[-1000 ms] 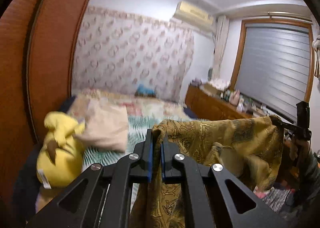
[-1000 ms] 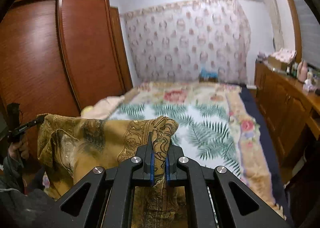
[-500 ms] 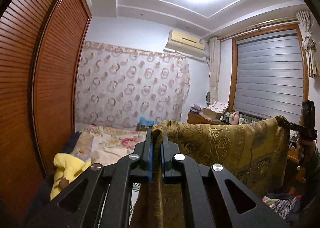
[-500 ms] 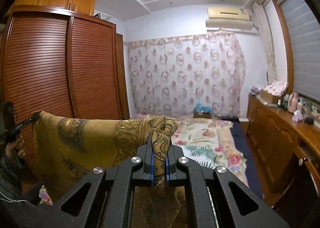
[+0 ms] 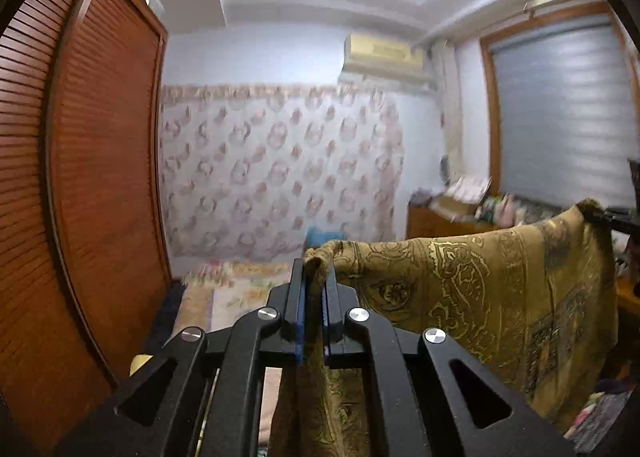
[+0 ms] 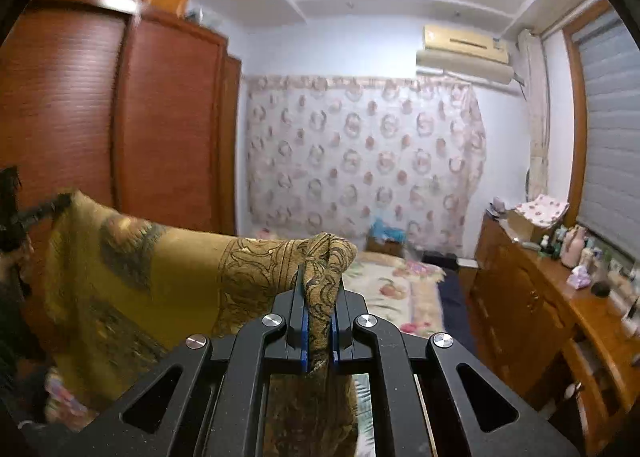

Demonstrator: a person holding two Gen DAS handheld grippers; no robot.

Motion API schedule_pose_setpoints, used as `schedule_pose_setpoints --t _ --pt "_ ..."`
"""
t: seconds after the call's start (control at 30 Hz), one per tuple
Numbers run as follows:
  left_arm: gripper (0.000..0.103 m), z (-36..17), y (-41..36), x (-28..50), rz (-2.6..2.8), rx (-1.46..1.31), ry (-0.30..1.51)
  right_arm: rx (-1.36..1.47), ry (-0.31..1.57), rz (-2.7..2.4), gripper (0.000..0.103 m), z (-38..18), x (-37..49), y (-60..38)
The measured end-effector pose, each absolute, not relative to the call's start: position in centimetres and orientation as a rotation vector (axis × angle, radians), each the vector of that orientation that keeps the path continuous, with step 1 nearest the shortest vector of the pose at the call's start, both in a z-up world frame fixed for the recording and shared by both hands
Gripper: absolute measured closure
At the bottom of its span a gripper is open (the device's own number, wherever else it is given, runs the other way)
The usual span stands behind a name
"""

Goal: Fold small clothes

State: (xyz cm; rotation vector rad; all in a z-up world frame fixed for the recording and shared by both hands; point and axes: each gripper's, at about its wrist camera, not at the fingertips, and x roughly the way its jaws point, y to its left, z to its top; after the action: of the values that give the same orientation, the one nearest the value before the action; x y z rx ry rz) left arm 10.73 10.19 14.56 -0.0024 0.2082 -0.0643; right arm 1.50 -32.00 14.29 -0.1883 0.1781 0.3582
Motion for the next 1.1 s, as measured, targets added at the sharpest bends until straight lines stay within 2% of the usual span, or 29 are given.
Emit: schedule_pose_setpoints --t 0.1,0.17,0.27,0.3,0.37,0.4,0.47,0.53,0.77,1.1 --pt "0.096 10.6 10.2 18.0 -0.057 0.033 0.307 -0.235 0.259 0.315 0.096 12.3 9.4 -30.2" --pt "0.088 7.2 10.7 23.0 -0.066 0.029 0.404 -0.240 0.328 0.293 0.095 9.6 15.4 -29.3" --pt "0.083 2.4 11.3 27.3 -0.088 -0.014 0.541 -0.232 0.437 0.197 0.071 5.1 22.1 -28.3" --pt "0.080 0.7 11.2 27.8 -0.091 0.003 0.563 -0.215 0.459 0.184 0.069 3.5 23.6 -28.2" --pt "0.058 -0.6 10.7 27.8 -0.106 0.025 0.579 -0.182 0.505 0.201 0.065 0.8 25.2 -28.1" --pt "0.055 -1.4 10.6 27.8 -0.114 0.023 0.595 -0.178 0.526 0.213 0.064 -0.8 25.8 -28.0" --pt "0.041 -2.8 10.7 27.7 -0.120 0.008 0.639 -0.186 0.557 0.218 0.064 -2.7 26.3 -27.7" --pt "0.038 -3.4 10.5 26.7 -0.131 0.007 0.647 -0.174 0.588 0.242 0.064 -4.3 26.5 -27.7" --pt "0.036 -4.5 10.3 24.4 -0.144 -0.025 0.687 -0.127 0.636 0.301 0.064 -7.9 24.2 -29.3" --pt "0.036 -8.1 8.5 20.9 -0.148 -0.018 0.765 -0.064 0.715 0.290 0.063 -9.1 20.7 -32.4"
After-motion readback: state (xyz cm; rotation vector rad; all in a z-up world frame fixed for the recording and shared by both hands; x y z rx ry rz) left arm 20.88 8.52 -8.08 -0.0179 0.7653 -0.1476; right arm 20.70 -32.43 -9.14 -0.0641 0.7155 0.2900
